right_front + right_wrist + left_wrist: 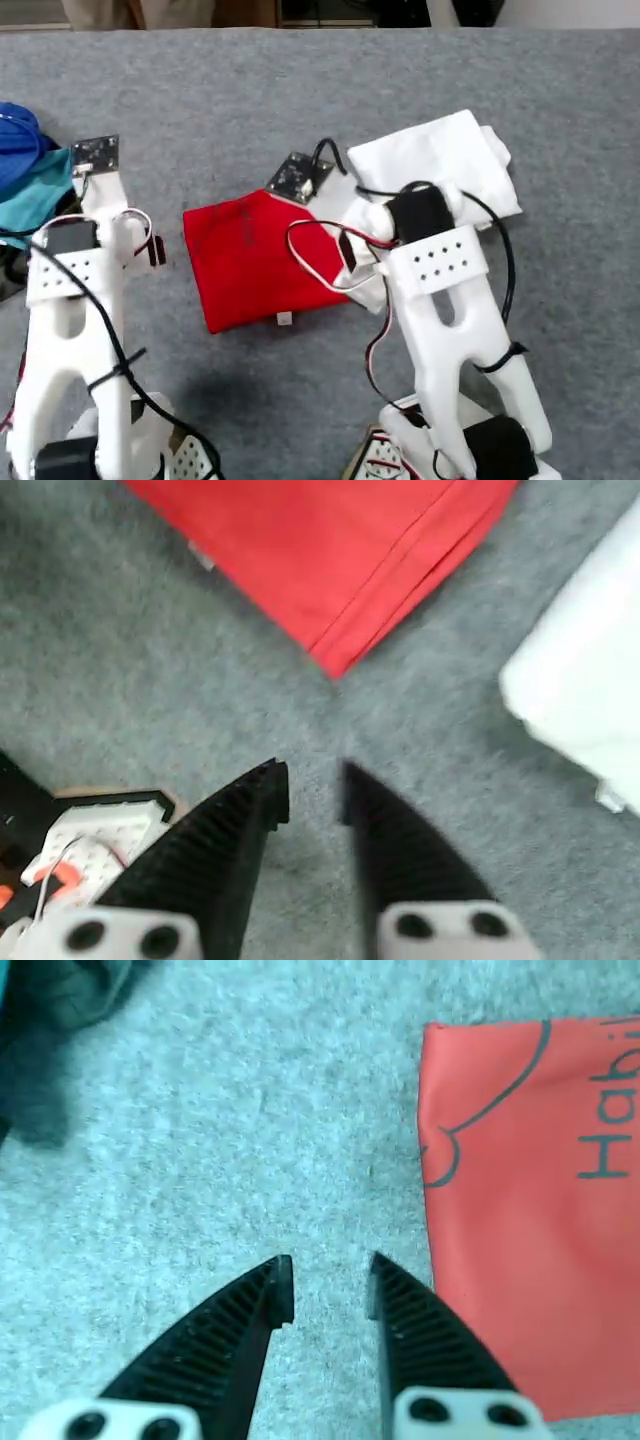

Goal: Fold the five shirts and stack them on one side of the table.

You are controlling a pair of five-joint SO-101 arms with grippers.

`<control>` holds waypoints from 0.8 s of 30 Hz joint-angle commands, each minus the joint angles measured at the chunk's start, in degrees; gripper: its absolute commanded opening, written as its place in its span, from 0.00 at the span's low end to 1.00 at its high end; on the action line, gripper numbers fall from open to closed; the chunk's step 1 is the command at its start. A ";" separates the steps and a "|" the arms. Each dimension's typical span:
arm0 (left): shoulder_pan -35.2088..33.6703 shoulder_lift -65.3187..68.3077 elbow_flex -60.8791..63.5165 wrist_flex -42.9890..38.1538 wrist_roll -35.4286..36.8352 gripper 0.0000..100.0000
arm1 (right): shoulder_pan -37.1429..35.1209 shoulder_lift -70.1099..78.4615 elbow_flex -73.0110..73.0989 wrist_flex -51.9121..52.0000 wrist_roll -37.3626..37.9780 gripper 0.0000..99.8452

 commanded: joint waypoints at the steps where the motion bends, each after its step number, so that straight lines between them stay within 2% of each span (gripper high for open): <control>1: -0.79 -2.59 -1.23 -0.26 -0.44 0.19 | -0.66 -2.07 0.48 0.26 -0.44 0.25; 6: 1.05 0.04 -4.04 0.26 4.66 0.22 | -0.75 -1.80 3.56 -4.31 -1.05 0.26; 12: 5.54 15.34 -14.68 0.62 11.78 0.25 | -0.75 -1.80 10.95 -11.78 -1.05 0.26; 19: 7.38 36.00 -30.86 4.22 12.75 0.25 | -1.01 -1.63 17.98 -22.15 -3.34 0.26; 24: 8.09 49.10 -40.18 3.16 12.40 0.25 | -6.29 5.76 17.45 -26.02 -8.53 0.26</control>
